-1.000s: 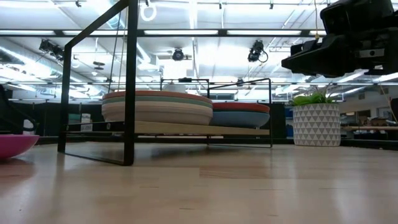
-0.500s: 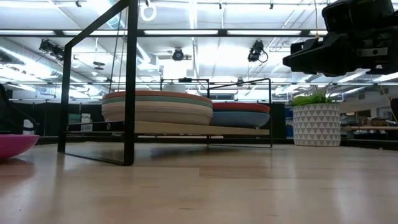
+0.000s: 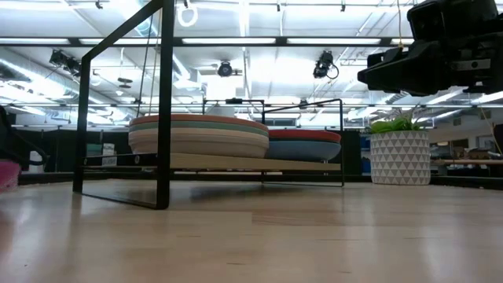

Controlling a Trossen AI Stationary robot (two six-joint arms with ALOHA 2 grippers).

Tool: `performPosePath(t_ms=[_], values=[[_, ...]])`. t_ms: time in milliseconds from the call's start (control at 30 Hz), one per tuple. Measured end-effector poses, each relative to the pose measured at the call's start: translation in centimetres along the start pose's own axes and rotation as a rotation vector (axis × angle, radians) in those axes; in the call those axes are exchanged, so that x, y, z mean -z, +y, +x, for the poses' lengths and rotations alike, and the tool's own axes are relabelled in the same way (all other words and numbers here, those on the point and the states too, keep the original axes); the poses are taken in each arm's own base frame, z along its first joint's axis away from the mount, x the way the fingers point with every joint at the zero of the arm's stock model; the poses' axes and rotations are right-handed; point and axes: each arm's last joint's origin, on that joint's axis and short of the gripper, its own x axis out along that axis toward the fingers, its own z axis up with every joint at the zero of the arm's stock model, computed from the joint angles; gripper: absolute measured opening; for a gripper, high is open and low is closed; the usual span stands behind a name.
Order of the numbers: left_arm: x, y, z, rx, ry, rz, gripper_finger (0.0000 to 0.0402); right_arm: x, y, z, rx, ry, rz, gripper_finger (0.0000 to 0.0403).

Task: Place and stack plates onto a shelf
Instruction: Stack the pink plate on top of the orange plate on the shelf

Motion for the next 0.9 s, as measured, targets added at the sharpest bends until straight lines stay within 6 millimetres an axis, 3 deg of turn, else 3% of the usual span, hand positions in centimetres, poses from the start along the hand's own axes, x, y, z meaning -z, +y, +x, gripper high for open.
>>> performPosePath(t_ms=[100, 300, 433, 700, 900], values=[[0.0, -0.6, -2.9, 0.098, -0.046, -0.003, 0.0014, 0.0, 0.0, 0.0, 0.000, 0.000, 0.000, 0.0071], [0.4, -1.5, -10.7, 0.423, -0.289, -0.048, 0.0014, -0.1, 0.0, 0.0, 0.003, -0.007, -0.002, 0.0071], [0.3, -2.0, -14.3, 0.605, -0.420, -0.013, 0.0014, -0.1, 0.0, 0.0, 0.002, -0.006, -0.006, 0.0071], [-2.6, -2.0, -16.8, 0.614, -0.647, 0.263, 0.0014, -0.1, 0.0, 0.0, 0.002, -0.007, -0.007, 0.0071], [-7.7, -0.6, -17.2, 0.469, -0.783, 0.435, 0.0014, 0.0, 0.0, 0.0, 0.001, -0.005, -0.010, 0.0071]])
